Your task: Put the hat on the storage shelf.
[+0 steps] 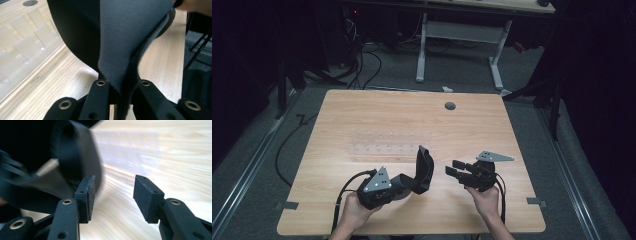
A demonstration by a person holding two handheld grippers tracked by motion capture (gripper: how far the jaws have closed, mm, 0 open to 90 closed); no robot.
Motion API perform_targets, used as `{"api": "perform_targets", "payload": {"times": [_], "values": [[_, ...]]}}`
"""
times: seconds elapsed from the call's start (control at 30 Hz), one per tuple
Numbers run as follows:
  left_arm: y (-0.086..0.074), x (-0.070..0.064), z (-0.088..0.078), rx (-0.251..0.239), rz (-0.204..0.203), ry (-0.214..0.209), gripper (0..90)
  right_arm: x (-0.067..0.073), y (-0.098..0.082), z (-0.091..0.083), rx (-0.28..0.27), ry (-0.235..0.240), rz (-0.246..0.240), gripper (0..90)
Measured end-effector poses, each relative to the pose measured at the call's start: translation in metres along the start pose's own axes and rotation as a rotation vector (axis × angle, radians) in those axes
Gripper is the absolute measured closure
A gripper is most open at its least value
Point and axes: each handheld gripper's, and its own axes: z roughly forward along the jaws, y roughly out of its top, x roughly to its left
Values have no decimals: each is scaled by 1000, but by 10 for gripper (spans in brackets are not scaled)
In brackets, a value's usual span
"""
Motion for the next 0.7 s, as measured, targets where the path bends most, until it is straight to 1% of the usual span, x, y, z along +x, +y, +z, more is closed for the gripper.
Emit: {"api": "perform_targets", "payload": {"times": [0.03,0.07,0.1,0.13,0.2,0.23,0.27,0.3,0.33,0.37,0.4,0.47,0.5,0.63,0.7], "values": [[2,1,-3,-17,-18,-3,861,-6,-6,3,24,-59,-15,508],[4,1,-4,-25,-27,-4,861,-9,-10,4,37,-79,-13,500],[4,1,-4,-25,-27,-4,861,-9,-10,4,37,-79,-13,500],[5,2,-6,-30,-34,-8,861,-15,-16,7,67,-137,-20,494],[9,5,-10,-48,-53,-6,861,-21,-21,10,94,-206,-47,489],[9,5,-10,-48,-53,-6,861,-21,-21,10,94,-206,-47,489],[11,8,-12,-67,-61,9,861,-26,-26,12,118,-270,-61,505],[12,8,-13,-75,-67,17,861,-28,-28,12,121,-306,-74,505],[13,10,-14,-82,-70,21,861,-29,-30,12,125,-333,-78,504],[13,10,-14,-82,-70,21,860,-29,-30,12,125,-333,-78,504],[15,12,-16,-97,-79,24,860,-32,-32,12,131,-370,-97,491],[17,14,-18,-107,-80,29,860,-35,-34,12,140,-414,-112,481],[18,14,-19,-113,-85,31,860,-36,-35,12,144,-427,-118,477],[20,17,-22,-117,-86,39,860,-43,-39,11,153,-449,-106,464],[22,19,-24,-125,-95,47,860,-45,-41,11,164,-458,-108,459]]}}
